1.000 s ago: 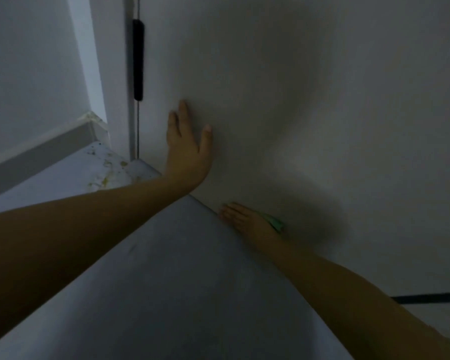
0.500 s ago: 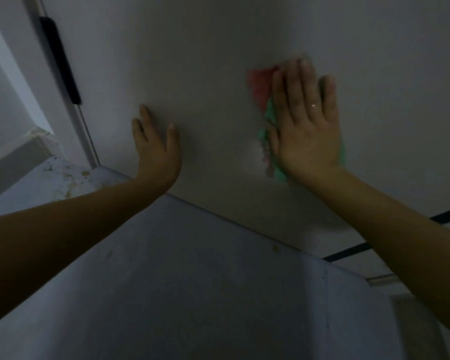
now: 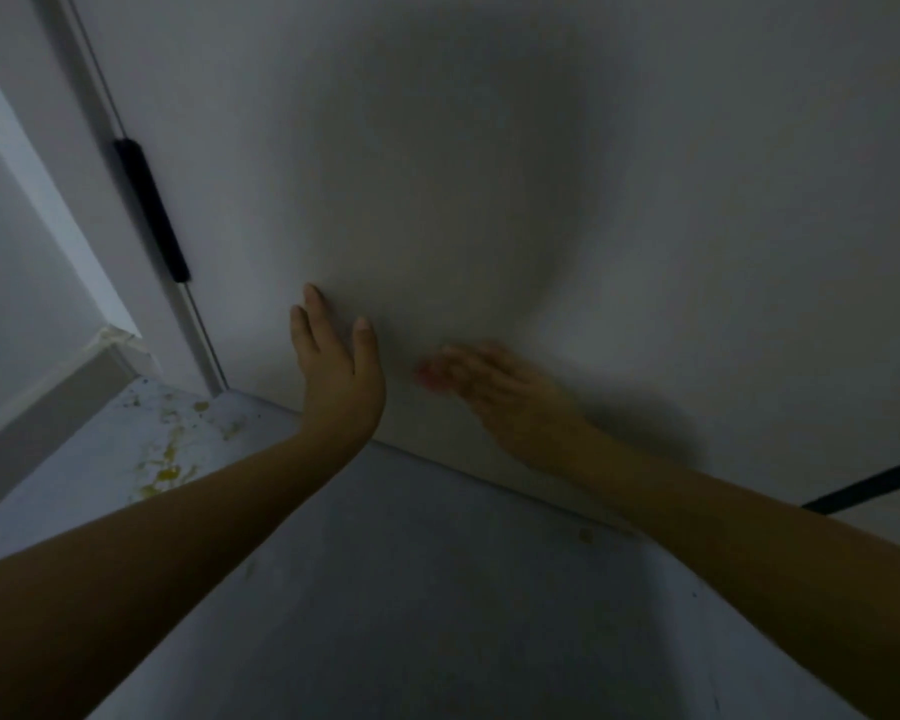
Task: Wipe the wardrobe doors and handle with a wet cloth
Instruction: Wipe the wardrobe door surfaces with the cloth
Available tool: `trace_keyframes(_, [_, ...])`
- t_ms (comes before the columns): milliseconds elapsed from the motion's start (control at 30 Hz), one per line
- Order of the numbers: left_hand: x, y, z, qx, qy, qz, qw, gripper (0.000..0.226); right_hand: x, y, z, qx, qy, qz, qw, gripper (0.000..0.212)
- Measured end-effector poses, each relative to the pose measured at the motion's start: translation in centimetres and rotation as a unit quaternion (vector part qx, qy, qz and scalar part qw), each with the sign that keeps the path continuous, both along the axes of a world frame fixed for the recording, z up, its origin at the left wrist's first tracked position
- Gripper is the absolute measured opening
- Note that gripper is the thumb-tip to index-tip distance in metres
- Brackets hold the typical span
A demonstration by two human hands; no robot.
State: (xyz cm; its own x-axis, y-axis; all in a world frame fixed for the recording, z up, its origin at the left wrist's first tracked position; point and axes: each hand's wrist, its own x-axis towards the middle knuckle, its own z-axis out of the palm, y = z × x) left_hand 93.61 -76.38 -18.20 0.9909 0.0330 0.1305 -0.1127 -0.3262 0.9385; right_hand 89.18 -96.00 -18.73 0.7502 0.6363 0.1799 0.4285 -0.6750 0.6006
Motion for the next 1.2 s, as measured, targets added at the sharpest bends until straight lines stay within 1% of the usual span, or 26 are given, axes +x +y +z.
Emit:
trace_keyframes(67, [0.0,0.2,0.3,-0.005,0.007,-0.013,1.0,0.062,-1.1,-1.1,3.8,0.077,-0.114,-0.003,0.991,0.06])
trace_keyframes(133, [0.0,0.5,0.1,-0.003,0.005,-0.016,1.0,0.062,-1.5,-0.7,8.9,0.127,-0.196,-0.028,0.972,0.061])
trace_keyframes(200, [0.1,0.4,-0.1,0.002,-0.001,-0.009,1.0,0.062,-0.4,0.7,12.2,0.156,-0.257,-0.069,0.951,0.062])
trace_keyframes(233, [0.1,0.1,-0.2,0.004,-0.005,-0.003,1.0,0.062,0.7,1.5,12.6,0.164,-0.27,-0.077,0.946,0.064])
trace_keyframes(267, [0.1,0.0,-0.3,0.005,-0.008,0.003,1.0,0.062,1.8,2.6,12.4,0.156,-0.266,-0.067,0.949,0.063])
trace_keyframes(333, [0.3,-0.3,-0.4,0.005,-0.015,0.015,1.0,0.062,3.9,4.2,10.0,0.082,-0.227,0.006,0.97,0.059])
trace_keyframes(400, [0.1,-0.5,-0.6,0.013,-0.017,0.015,1.0,0.062,3.7,3.9,5.5,-0.017,-0.122,0.04,0.992,0.058])
trace_keyframes(433, [0.1,-0.4,-0.7,0.016,-0.021,0.015,1.0,0.062,2.8,3.1,3.2,-0.058,-0.064,0.029,0.996,0.059])
trace_keyframes(500, [-0.1,-0.3,-0.5,0.019,-0.021,0.012,1.0,0.062,-0.3,0.5,-0.1,-0.131,0.037,-0.009,0.991,0.062])
trace_keyframes(533, [-0.1,-0.4,-0.4,0.016,-0.016,0.013,1.0,0.062,-1.8,-1.2,-1.0,-0.152,0.074,-0.01,0.986,0.062])
trace_keyframes(567, [-0.4,-0.4,-0.5,0.017,-0.007,0.011,1.0,0.063,-3.5,-3.2,-1.7,-0.161,0.088,-0.002,0.983,0.06])
trace_keyframes(633, [-0.6,-1.0,-0.4,0.02,0.004,0.003,1.0,0.065,-5.9,-6.8,-1.1,-0.147,0.067,-0.002,0.987,0.055])
trace_keyframes(733, [-2.2,-2.7,-0.5,0.021,0.019,-0.025,0.999,0.067,-8.3,-10.2,1.9,-0.061,-0.062,-0.029,0.996,0.047])
trace_keyframes(833, [-3.6,-4.0,-0.5,0.009,0.026,-0.051,0.998,0.067,-7.8,-9.4,6.1,0.025,-0.196,-0.045,0.979,0.055])
trace_keyframes(867, [-3.9,-4.7,-0.5,0.008,0.03,-0.048,0.998,0.068,-7.2,-8.8,6.9,0.047,-0.225,-0.048,0.972,0.057])
trace_keyframes(900, [-4.1,-5.4,-0.6,0.01,0.034,-0.037,0.999,0.069,-6.7,-8.3,6.8,0.066,-0.226,-0.037,0.971,0.06])
trace_keyframes(933, [-4.1,-5.9,-0.5,0.008,0.034,-0.02,0.999,0.07,-6.0,-7.6,5.8,0.075,-0.205,-0.014,0.976,0.063])
trace_keyframes(967, [-4.2,-6.5,-0.6,0.004,0.031,-0.003,0.999,0.071,-5.2,-7.4,4.0,0.06,-0.177,0.008,0.982,0.065])
trace_keyframes(1033, [-4.5,-7.4,-0.8,-0.012,0.028,0.019,0.999,0.069,-4.0,-7.2,-0.4,-0.004,-0.11,0.031,0.993,0.061])
trace_keyframes(1067, [-4.7,-7.6,-1.0,-0.019,0.027,0.018,0.999,0.068,-3.7,-7.2,-2.7,-0.052,-0.065,0.041,0.996,0.058])
trace_keyframes(1133, [-5.4,-7.9,-1.7,-0.021,0.019,0.005,1.0,0.065,-3.7,-7.8,-7.6,-0.162,-0.003,0.068,0.984,0.058])
trace_keyframes(1167, [-5.8,-8.0,-2.0,-0.02,0.016,-0.001,1.0,0.065,-3.7,-8.6,-9.8,-0.194,0.034,0.052,0.979,0.059])
trace_keyframes(1200, [-6.5,-8.3,-2.3,-0.017,0.02,-0.011,1.0,0.065,-4.5,-9.4,-11.8,-0.185,0.068,0.01,0.98,0.063])
